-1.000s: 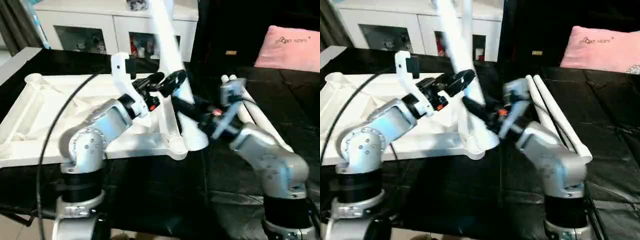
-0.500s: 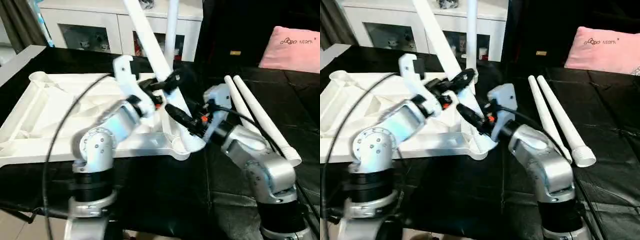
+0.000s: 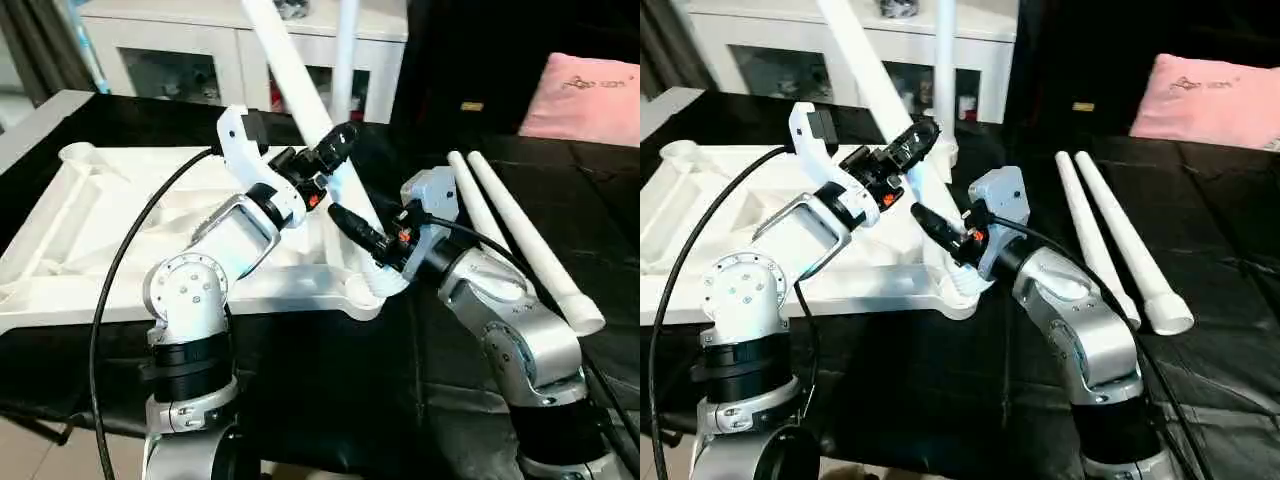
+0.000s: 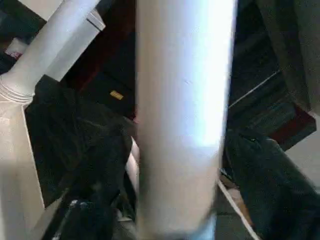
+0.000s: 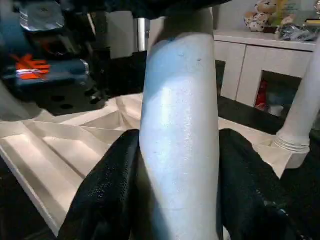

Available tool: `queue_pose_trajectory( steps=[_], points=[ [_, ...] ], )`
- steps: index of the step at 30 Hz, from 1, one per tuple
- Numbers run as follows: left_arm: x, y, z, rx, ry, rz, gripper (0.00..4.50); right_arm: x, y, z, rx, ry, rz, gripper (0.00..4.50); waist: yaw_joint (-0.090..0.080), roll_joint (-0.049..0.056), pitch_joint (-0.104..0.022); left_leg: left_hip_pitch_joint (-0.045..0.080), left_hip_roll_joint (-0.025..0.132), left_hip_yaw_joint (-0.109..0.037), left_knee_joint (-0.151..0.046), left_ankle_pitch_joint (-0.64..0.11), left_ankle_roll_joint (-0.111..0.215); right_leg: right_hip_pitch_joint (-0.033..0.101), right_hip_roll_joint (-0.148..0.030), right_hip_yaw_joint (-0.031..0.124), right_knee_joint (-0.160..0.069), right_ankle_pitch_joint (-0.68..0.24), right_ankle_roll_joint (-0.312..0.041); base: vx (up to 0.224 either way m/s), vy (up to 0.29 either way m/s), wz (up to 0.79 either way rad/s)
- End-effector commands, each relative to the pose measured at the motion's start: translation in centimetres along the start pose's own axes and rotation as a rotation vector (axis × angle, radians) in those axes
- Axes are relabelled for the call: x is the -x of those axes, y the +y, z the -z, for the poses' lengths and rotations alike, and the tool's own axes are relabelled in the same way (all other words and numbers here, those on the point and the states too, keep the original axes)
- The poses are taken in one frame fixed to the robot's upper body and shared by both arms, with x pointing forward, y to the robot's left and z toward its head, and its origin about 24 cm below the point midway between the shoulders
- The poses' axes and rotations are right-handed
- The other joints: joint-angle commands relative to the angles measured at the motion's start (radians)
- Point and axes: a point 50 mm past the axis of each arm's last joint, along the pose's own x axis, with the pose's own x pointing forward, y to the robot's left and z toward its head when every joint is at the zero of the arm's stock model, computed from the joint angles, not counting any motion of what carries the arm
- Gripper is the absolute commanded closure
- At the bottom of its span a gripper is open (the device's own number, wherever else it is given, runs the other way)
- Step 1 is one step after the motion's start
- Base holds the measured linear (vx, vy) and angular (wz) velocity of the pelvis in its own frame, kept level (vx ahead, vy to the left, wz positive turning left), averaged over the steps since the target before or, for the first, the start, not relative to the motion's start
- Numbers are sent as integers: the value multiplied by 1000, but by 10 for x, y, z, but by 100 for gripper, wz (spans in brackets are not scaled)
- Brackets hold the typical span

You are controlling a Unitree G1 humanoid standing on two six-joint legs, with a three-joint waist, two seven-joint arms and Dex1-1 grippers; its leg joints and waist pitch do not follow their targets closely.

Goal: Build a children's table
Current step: Pick table leg

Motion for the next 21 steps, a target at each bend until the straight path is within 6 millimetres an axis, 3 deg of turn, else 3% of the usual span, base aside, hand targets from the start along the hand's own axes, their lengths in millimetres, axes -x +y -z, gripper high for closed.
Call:
queue_pose_trajectory(
  steps=[1, 13, 21],
  points=[
    [-7, -11, 0, -23, 11, 23, 149, -1, -1, -8, 38, -36, 9, 263, -2, -7, -69, -1, 40, -14, -66, -23, 43, 67, -69, 46, -63, -106, -171, 0, 0, 0],
    [-6, -14, 3, -5, 16, 44, 248, -3, 0, -7, 78, -28, 7, 263, -4, -7, -68, 0, 39, -14, -67, -49, 33, 67, -67, 45, -66, -138, -156, 0, 0, 0],
    [-6, -14, 1, -25, 12, 54, 265, -4, 0, -6, 81, -22, 9, 263, -3, -6, -69, 1, 39, -14, -66, -42, 36, 67, -67, 45, -64, -115, -163, 0, 0, 0]
  ],
)
